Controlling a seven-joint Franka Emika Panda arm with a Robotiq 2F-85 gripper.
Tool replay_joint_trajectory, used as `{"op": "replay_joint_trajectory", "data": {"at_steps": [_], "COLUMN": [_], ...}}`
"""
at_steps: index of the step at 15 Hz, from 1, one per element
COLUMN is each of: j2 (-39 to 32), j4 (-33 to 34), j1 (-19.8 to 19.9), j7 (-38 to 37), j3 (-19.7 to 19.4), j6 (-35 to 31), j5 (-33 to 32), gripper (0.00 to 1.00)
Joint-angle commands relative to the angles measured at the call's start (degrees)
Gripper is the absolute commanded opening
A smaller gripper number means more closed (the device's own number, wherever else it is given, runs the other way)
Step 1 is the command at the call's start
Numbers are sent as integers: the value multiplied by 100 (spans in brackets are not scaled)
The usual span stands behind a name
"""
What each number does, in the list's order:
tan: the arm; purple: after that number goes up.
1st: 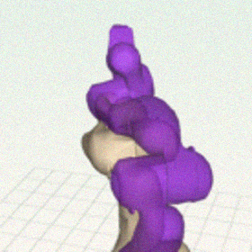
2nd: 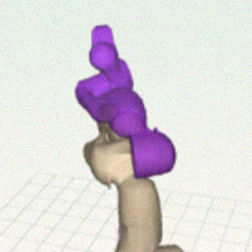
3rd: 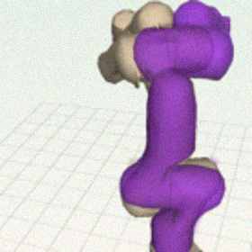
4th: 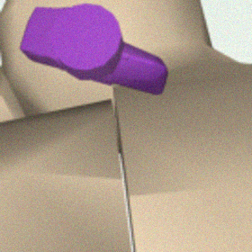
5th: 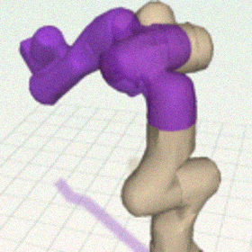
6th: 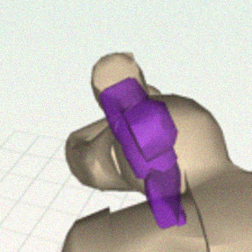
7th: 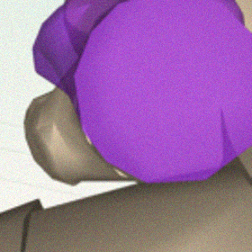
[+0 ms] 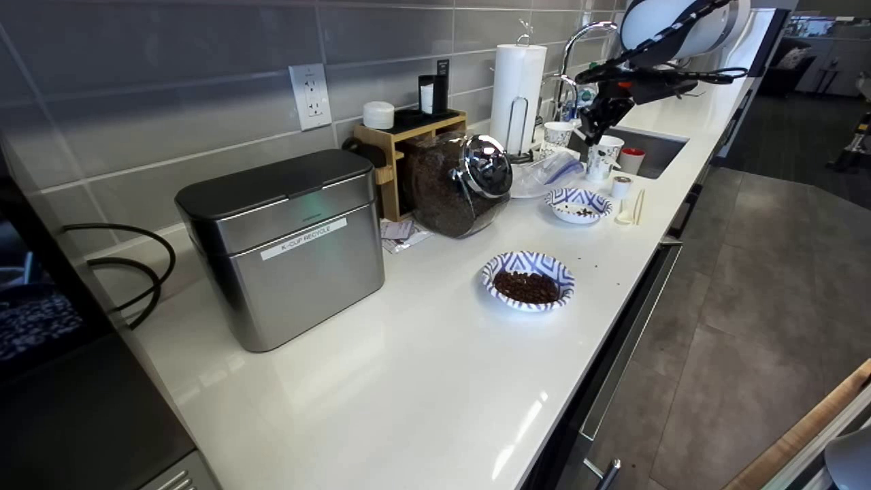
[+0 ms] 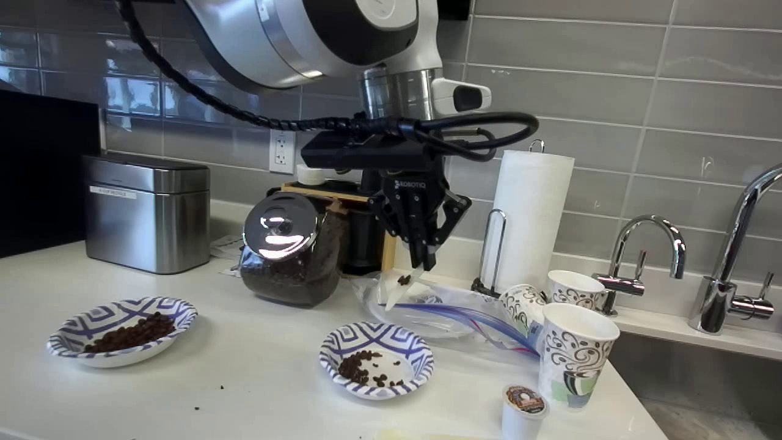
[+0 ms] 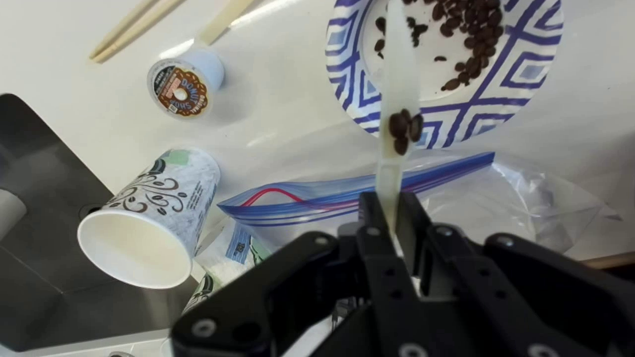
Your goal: Pick up the beans in the bowl on the left then place them on the plastic knife and then drop the beans on the knife into the bowl on the right
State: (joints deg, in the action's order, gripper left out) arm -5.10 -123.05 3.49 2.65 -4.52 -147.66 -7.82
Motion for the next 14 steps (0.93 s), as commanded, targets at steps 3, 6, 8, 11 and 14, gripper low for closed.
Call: {"op": "replay_joint_trajectory", "data": {"at_steps": [3, 6, 8, 11, 14], "j2": [336, 459, 516, 606, 654], "j4": [-690, -1039, -1223, -1460, -1585], "j1": [3, 12, 21, 23, 44], "j7": [-159, -77, -100, -159, -131], "j3": [-3, 2, -9, -43, -59], "j6": [-1199, -1845, -2164, -2595, -2826], "j5": [-72, -27, -28, -86, -53], "gripper": [3, 3, 3, 3, 3]}}
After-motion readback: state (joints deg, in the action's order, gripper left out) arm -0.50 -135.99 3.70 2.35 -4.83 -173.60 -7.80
